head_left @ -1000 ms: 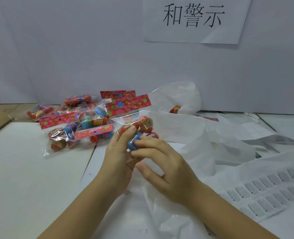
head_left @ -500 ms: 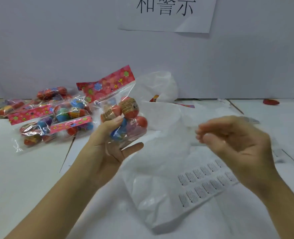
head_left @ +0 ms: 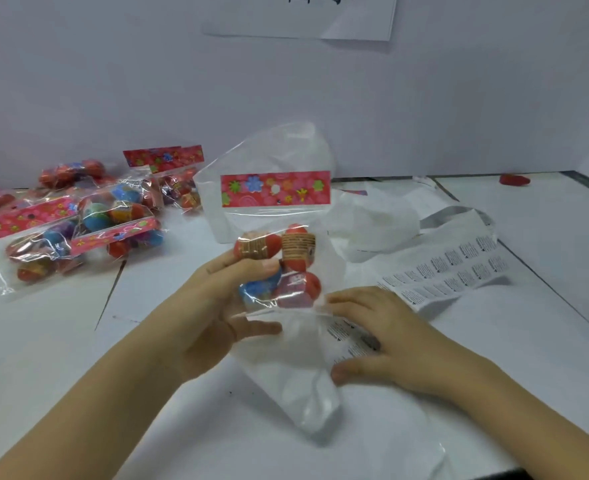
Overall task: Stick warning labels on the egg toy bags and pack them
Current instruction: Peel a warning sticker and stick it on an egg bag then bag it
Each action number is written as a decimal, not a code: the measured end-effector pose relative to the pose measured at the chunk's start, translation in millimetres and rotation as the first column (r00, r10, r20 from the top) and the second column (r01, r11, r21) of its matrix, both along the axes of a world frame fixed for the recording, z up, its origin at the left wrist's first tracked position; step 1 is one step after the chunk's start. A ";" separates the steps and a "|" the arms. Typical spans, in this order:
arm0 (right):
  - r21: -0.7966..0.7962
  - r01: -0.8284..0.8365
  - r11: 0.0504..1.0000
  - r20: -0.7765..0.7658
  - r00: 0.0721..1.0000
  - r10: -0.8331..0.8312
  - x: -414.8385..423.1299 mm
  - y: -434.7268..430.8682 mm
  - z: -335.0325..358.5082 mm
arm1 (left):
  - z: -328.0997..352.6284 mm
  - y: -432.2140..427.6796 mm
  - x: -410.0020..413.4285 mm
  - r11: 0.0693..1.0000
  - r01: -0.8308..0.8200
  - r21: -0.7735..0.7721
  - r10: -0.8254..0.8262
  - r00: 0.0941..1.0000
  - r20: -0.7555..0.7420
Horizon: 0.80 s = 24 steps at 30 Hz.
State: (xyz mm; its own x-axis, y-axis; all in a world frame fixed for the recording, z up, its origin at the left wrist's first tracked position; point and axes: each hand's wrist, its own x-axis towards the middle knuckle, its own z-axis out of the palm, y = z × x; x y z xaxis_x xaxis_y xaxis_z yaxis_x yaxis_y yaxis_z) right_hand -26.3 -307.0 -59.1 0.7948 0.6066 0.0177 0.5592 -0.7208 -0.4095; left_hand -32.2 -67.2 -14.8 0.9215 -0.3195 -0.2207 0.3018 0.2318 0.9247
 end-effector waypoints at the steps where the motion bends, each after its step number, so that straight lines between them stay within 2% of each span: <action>1: 0.045 0.001 0.999 0.011 1.000 -0.001 1.5 2.4 -0.8 | -1.6 2.5 2.5 1.000 -0.024 0.000 0.024 0.999 -0.025; 4: 0.213 0.089 0.973 -0.037 0.996 -0.083 -0.4 6.9 -1.2 | -1.9 6.3 6.5 0.999 -0.037 -0.005 0.037 0.998 -0.051; 7: 0.319 0.152 0.936 -0.018 0.988 -0.154 -0.8 7.6 0.3 | -4.4 9.7 7.6 0.996 0.061 -0.067 -0.060 0.998 0.011; 9: 0.322 0.111 0.940 0.065 0.988 -0.139 3.9 10.6 6.7 | -4.9 13.9 9.8 0.981 0.147 -0.124 -0.136 0.986 0.093; 12: 0.282 -0.049 0.958 0.255 0.967 -0.026 15.3 21.2 18.0 | -1.2 20.4 11.4 0.944 0.277 -0.180 -0.230 0.942 0.243; 15: 0.206 -0.166 0.964 0.423 0.904 0.065 25.2 36.6 23.3 | -4.1 22.8 15.4 0.965 0.202 -0.167 -0.150 0.947 0.283; 17: 0.193 -0.179 0.965 0.464 0.883 0.071 29.6 46.3 24.4 | -4.7 23.2 17.2 0.978 0.116 -0.176 -0.064 0.959 0.276; 21: 0.321 -0.134 0.937 0.294 0.955 0.036 31.5 57.7 22.2 | -3.3 26.4 18.4 0.989 -0.032 -0.147 0.062 0.977 0.205; 24: 0.481 -0.061 0.875 0.142 0.990 -0.009 29.2 58.2 16.3 | 1.0 24.4 16.1 0.987 -0.089 -0.132 0.106 0.986 0.128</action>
